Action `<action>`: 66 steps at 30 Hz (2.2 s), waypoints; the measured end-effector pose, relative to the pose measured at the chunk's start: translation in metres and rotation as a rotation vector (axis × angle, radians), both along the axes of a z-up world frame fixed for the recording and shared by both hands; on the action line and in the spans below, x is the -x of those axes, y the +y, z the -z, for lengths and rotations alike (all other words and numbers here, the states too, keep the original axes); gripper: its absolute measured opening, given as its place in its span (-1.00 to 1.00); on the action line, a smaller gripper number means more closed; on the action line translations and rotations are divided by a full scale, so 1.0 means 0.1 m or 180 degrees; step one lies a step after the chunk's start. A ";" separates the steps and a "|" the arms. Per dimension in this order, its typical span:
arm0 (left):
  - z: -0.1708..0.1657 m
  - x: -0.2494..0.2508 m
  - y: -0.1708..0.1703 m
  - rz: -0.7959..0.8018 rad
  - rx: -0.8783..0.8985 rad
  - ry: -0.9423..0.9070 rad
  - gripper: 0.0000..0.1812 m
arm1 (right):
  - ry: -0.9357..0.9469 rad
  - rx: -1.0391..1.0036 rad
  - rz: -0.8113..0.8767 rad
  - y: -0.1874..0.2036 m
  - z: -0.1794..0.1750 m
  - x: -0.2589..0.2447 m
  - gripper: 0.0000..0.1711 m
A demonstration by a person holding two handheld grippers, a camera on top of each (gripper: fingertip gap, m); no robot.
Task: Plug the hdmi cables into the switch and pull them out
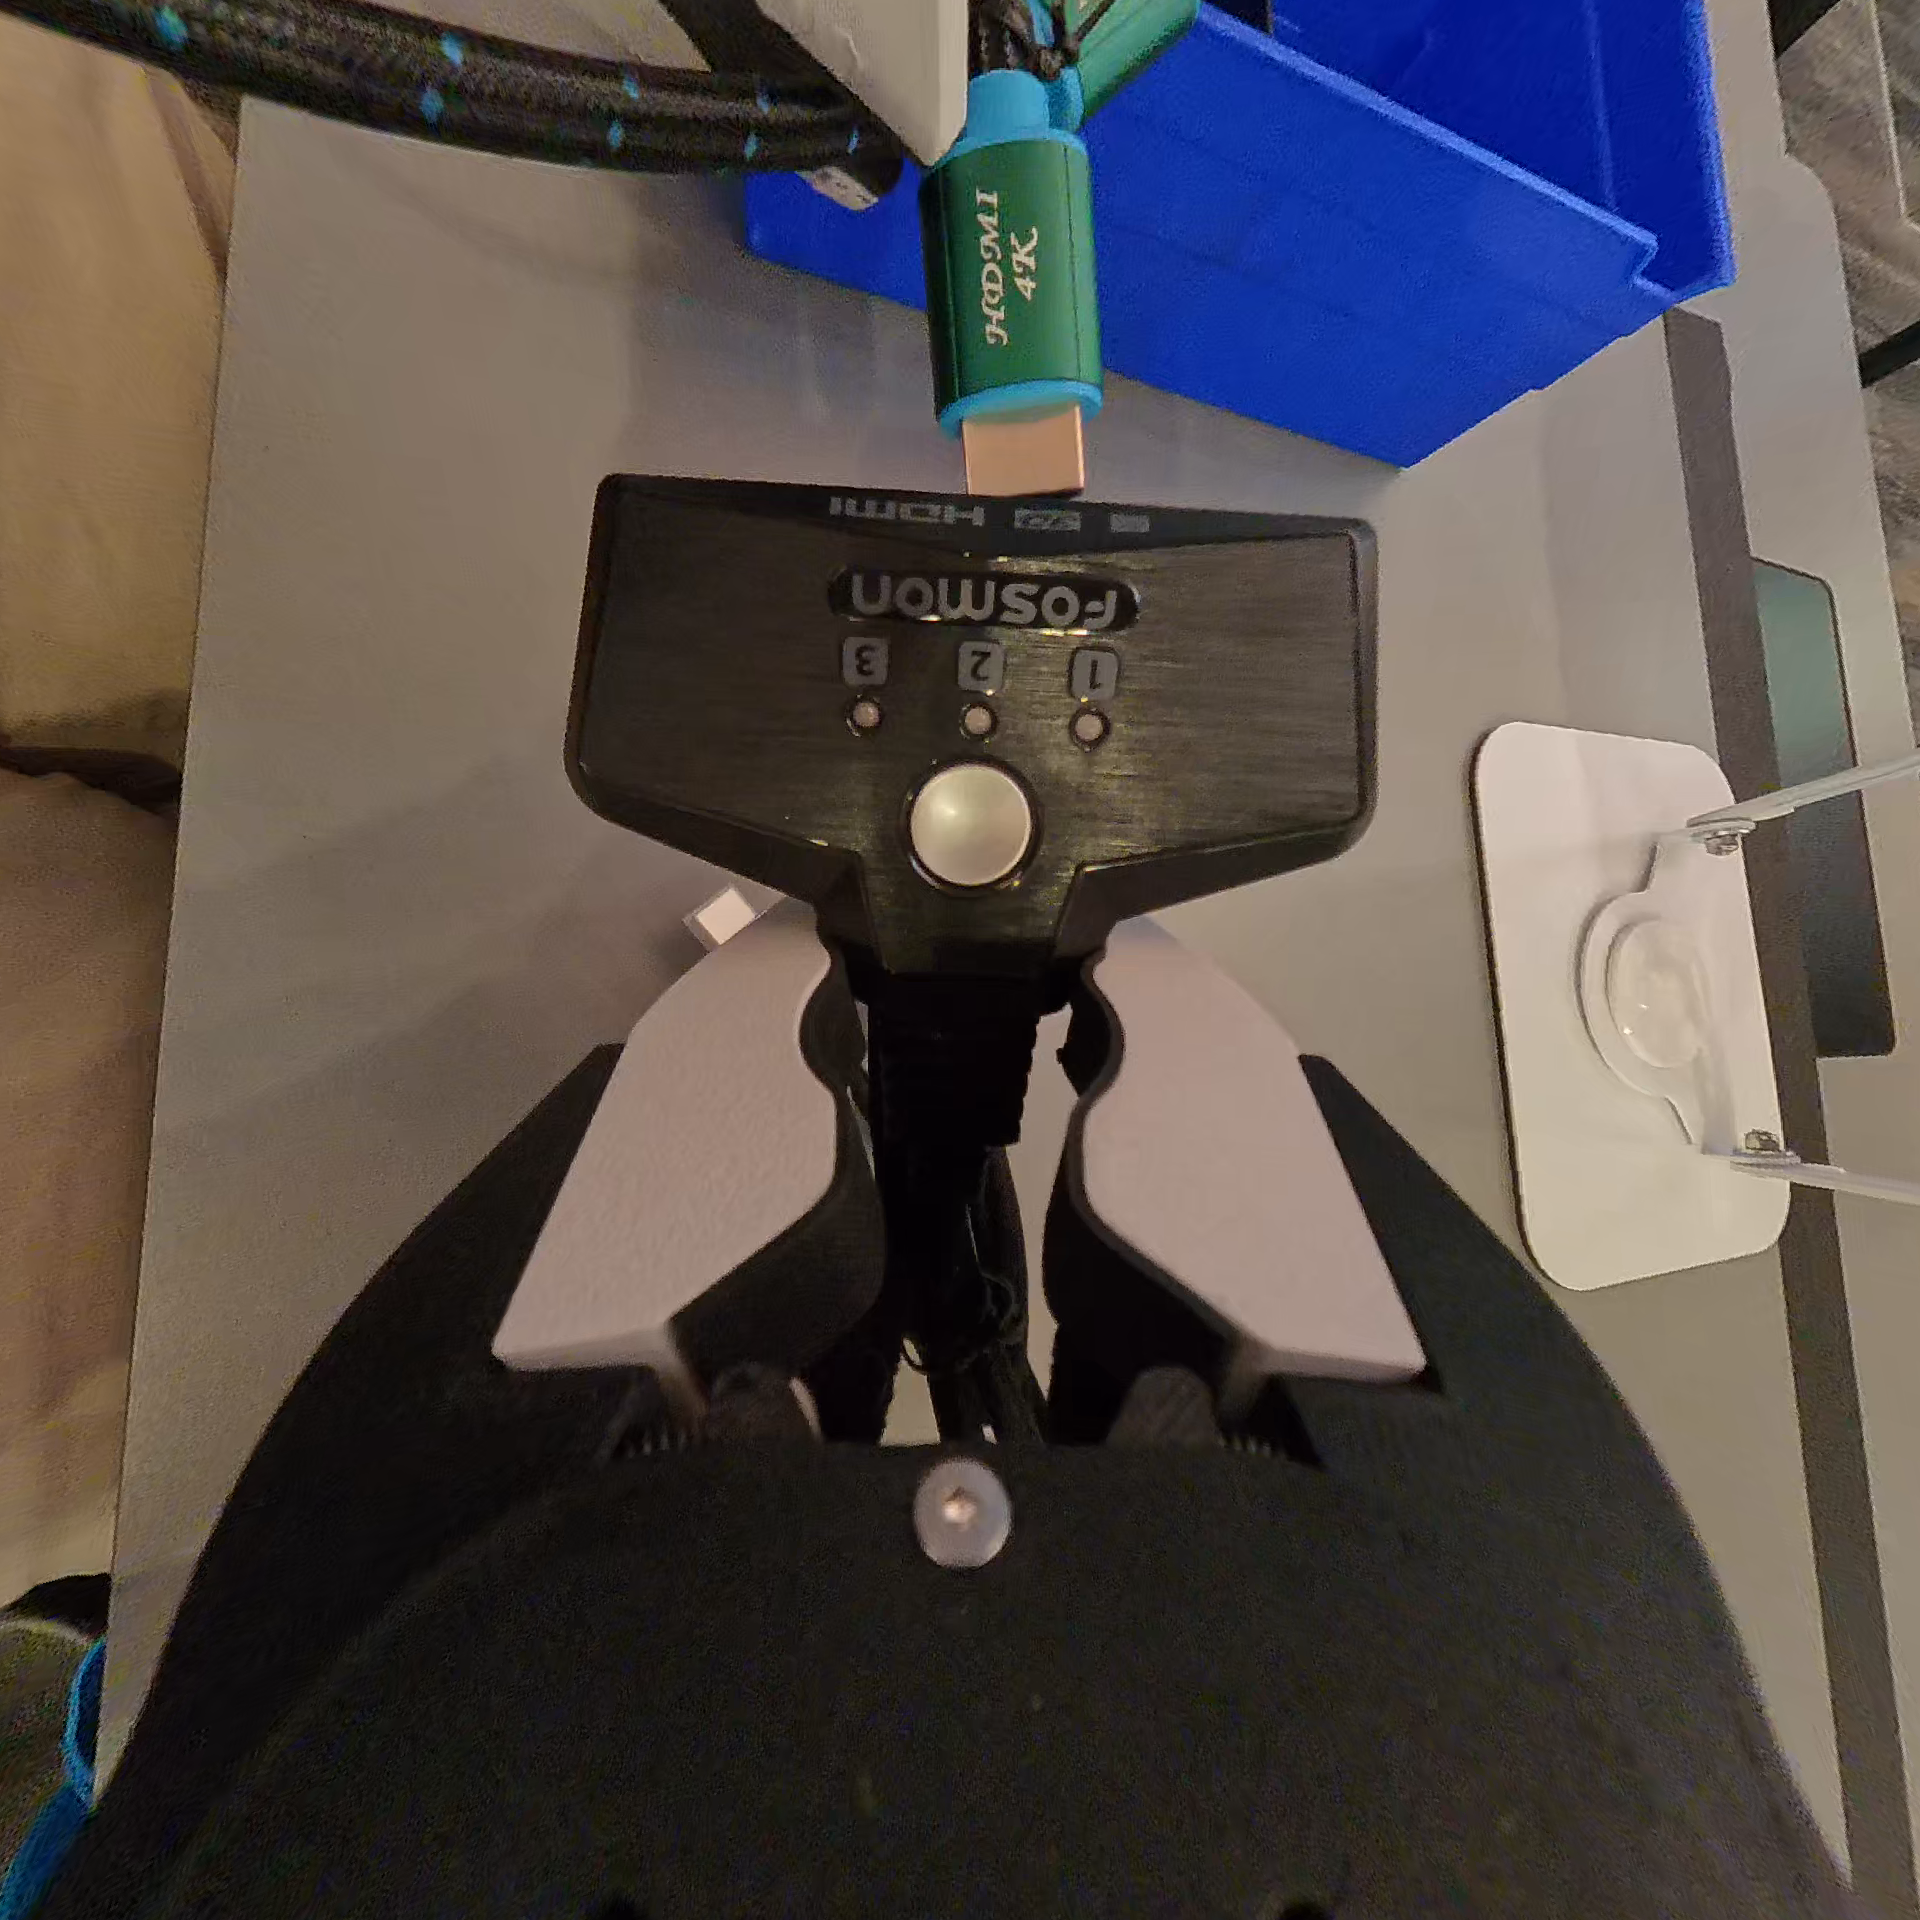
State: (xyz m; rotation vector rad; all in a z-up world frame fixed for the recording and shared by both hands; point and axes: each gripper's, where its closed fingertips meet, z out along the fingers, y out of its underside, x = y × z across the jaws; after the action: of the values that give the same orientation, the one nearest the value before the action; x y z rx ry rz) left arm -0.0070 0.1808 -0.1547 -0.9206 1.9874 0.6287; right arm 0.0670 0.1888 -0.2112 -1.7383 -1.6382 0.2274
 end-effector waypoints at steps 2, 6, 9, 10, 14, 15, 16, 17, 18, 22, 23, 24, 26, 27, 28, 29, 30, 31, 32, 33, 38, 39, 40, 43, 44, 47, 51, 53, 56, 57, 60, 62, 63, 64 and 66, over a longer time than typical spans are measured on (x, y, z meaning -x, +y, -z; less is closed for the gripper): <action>0.03 0.00 -0.02 0.0017 0.0017 0.0050 -0.93 | -0.0062 -0.0002 0.0006 0.00 0.02 -0.01 -0.59; 0.07 0.01 -0.05 0.0047 -0.0004 0.0141 -0.93 | -0.0154 -0.0009 -0.0021 0.00 0.05 -0.03 -0.59; 0.09 0.01 -0.08 0.0083 0.0016 0.0174 -0.93 | -0.0189 0.0015 -0.0063 -0.02 0.07 -0.03 -0.58; 0.08 0.01 -0.09 0.0105 0.0000 0.0167 -0.93 | -0.0203 0.0015 -0.0073 -0.03 0.08 -0.03 -0.58; 0.10 0.00 -0.11 0.0134 0.0045 0.0150 -0.93 | -0.0294 -0.0045 -0.0098 -0.03 0.09 -0.04 -0.58; 0.11 0.00 -0.11 0.0135 0.0064 0.0154 -0.93 | -0.0312 -0.0047 -0.0107 -0.04 0.09 -0.04 -0.58; 0.13 0.00 -0.11 0.0141 0.0083 0.0172 -0.93 | -0.0326 -0.0039 -0.0121 -0.04 0.10 -0.04 -0.58; 0.14 0.01 -0.12 0.0154 0.0096 0.0188 -0.93 | -0.0354 -0.0047 -0.0133 -0.05 0.11 -0.04 -0.58; 0.15 0.01 -0.13 0.0163 0.0118 0.0201 -0.93 | -0.0393 -0.0070 -0.0140 -0.05 0.12 -0.04 -0.58; 0.18 0.01 -0.15 0.0173 0.0163 0.0215 -0.93 | -0.0473 -0.0143 -0.0154 -0.05 0.12 -0.03 -0.58; 0.18 0.01 -0.15 0.0178 0.0150 0.0229 -0.93 | -0.0491 -0.0160 -0.0156 -0.05 0.12 -0.04 -0.58; 0.18 0.01 -0.15 0.0184 0.0154 0.0222 -0.93 | -0.0512 -0.0168 -0.0155 -0.05 0.12 -0.04 -0.58; 0.18 0.00 -0.15 0.0185 0.0159 0.0208 -0.93 | -0.0523 -0.0177 -0.0150 -0.05 0.12 -0.05 -0.58; 0.18 0.00 -0.15 0.0184 0.0155 0.0208 -0.93 | -0.0511 -0.0171 -0.0148 -0.05 0.12 -0.05 -0.58; 0.18 -0.01 -0.15 0.0198 0.0158 0.0187 -0.93 | -0.0496 -0.0167 -0.0152 -0.05 0.12 -0.04 -0.58; 0.18 -0.02 -0.16 0.0201 0.0171 0.0163 -0.93 | -0.0496 -0.0178 -0.0148 -0.05 0.11 -0.05 -0.58; 0.17 -0.02 -0.15 0.0203 0.0168 0.0147 -0.93 | -0.0491 -0.0180 -0.0136 -0.05 0.11 -0.05 -0.59; 0.17 -0.02 -0.15 0.0208 0.0175 0.0120 -0.93 | -0.0487 -0.0175 -0.0125 -0.05 0.10 -0.04 -0.59; 0.15 -0.02 -0.15 0.0216 0.0179 0.0074 -0.93 | -0.0476 -0.0179 -0.0112 -0.04 0.09 -0.04 -0.59; 0.15 -0.03 -0.13 0.0212 0.0159 0.0051 -0.93 | -0.0470 -0.0184 -0.0097 -0.04 0.09 -0.04 -0.59; 0.19 -0.06 -0.15 0.0240 0.0102 0.0088 -0.94 | -0.0591 -0.0227 -0.0112 -0.05 0.10 -0.07 -0.60; 0.18 -0.07 -0.15 0.0245 0.0111 0.0058 -0.94 | -0.0581 -0.0213 -0.0105 -0.06 0.10 -0.07 -0.60; 0.17 -0.07 -0.14 0.0245 0.0113 0.0026 -0.94 | -0.0563 -0.0202 -0.0095 -0.05 0.09 -0.06 -0.60; 0.17 -0.07 -0.14 0.0225 0.0151 0.0009 -0.94 | -0.0572 -0.0212 -0.0084 -0.05 0.09 -0.06 -0.60; 0.16 -0.07 -0.13 0.0235 0.0129 -0.0011 -0.94 | -0.0547 -0.0213 -0.0064 -0.04 0.08 -0.06 -0.60; 0.06 -0.08 -0.05 0.0068 0.0305 -0.0310 -0.90 | -0.0383 -0.0219 0.0087 0.03 -0.01 -0.06 -0.59; -0.30 -0.04 0.10 -0.0148 0.0308 -0.0905 -0.79 | -0.0196 -0.0264 0.0274 0.10 -0.16 -0.14 -0.59; -0.58 0.01 0.20 -0.0256 0.0302 -0.1357 -0.75 | -0.0192 -0.0266 0.0364 0.14 -0.18 -0.23 -0.59; -1.01 0.11 0.31 -0.0381 0.0261 -0.2063 -0.71 | 0.0020 -0.0256 0.0501 0.18 -0.33 -0.30 -0.59; -1.14 0.15 0.34 -0.0420 0.0193 -0.2274 -0.71 | 0.0067 -0.0284 0.0554 0.20 -0.41 -0.33 -0.59; -1.52 0.20 0.30 -0.0327 0.0239 -0.3002 -0.65 | 0.0201 -0.0366 0.0633 0.23 -0.63 -0.41 -0.59; -1.75 0.26 0.27 -0.0331 0.0294 -0.3497 -0.62 | 0.0147 -0.0414 0.0742 0.25 -0.71 -0.49 -0.59; -1.85 0.31 0.26 -0.0338 0.0360 -0.3719 -0.69 | 0.0046 -0.0437 0.0834 0.27 -0.71 -0.57 -0.59; -1.97 0.39 0.25 -0.0339 0.0402 -0.4007 -0.71 | -0.0060 -0.0467 0.0903 0.30 -0.68 -0.66 -0.59; -2.18 0.57 0.26 -0.0325 0.0623 -0.4540 -0.81 | -0.0061 -0.0449 0.1016 0.33 -0.64 -0.79 -0.59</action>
State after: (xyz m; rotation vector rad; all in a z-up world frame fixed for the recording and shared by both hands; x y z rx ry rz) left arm -0.0639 0.2064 0.0629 -1.1072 0.7051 -0.2215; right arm 0.1463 0.2219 -0.1470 -1.8645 -1.3307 -0.0545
